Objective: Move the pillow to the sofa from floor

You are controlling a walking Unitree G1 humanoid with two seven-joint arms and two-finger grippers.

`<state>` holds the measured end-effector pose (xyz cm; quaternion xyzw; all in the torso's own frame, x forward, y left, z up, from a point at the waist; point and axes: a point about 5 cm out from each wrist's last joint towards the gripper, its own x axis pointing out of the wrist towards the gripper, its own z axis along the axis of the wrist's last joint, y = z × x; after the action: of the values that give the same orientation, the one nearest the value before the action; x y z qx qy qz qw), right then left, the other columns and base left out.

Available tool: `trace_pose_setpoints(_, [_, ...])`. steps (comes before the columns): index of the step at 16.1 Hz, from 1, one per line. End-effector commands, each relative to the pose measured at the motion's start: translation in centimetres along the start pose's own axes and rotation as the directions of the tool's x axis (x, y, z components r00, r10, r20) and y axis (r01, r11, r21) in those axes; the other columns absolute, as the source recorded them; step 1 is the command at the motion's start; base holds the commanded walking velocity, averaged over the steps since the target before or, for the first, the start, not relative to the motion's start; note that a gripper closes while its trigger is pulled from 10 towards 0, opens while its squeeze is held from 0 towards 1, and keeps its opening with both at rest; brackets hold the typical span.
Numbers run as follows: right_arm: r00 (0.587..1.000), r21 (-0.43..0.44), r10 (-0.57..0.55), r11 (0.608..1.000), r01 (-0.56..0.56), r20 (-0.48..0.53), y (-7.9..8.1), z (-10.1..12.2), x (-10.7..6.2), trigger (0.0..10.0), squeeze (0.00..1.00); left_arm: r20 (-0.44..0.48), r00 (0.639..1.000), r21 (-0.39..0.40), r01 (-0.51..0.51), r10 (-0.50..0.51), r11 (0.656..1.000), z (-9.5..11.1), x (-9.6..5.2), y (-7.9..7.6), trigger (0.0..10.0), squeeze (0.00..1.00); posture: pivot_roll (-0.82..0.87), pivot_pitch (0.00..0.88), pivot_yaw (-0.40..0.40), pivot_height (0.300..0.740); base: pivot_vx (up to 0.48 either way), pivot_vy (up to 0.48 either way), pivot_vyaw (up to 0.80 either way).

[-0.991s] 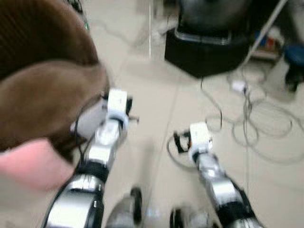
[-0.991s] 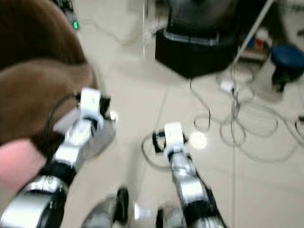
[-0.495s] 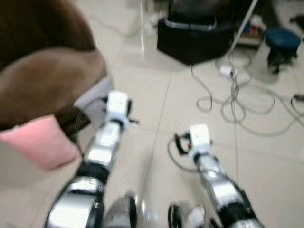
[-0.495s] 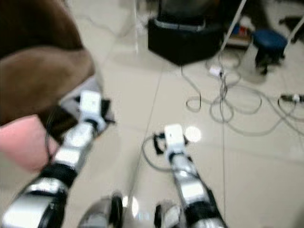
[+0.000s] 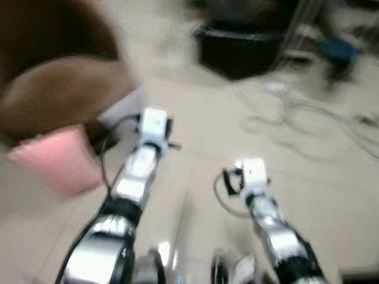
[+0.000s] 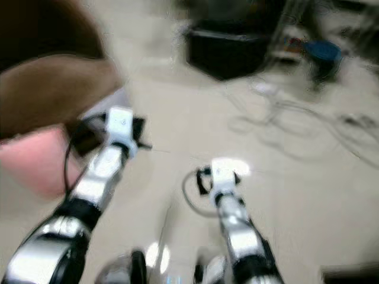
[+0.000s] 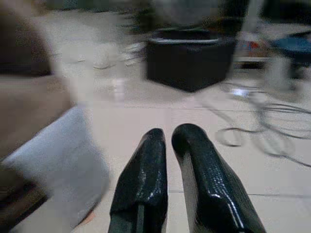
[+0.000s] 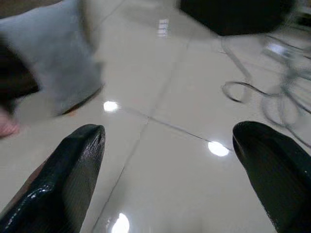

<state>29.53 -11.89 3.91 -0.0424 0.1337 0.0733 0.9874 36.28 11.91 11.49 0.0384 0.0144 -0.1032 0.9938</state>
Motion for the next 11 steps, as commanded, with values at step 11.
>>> trace_pose_setpoints(11, [1.0, -0.007, -0.004, 1.0, 0.004, -0.017, -0.09, -0.49, -0.25, 10.0, 0.0, -0.051, 0.999, 0.004, -0.014, 0.014, 1.0, -1.04, -0.29, 0.23, 10.0, 0.0, -0.14, 0.193, -0.019, 0.74, 0.033, 0.0, 0.0])
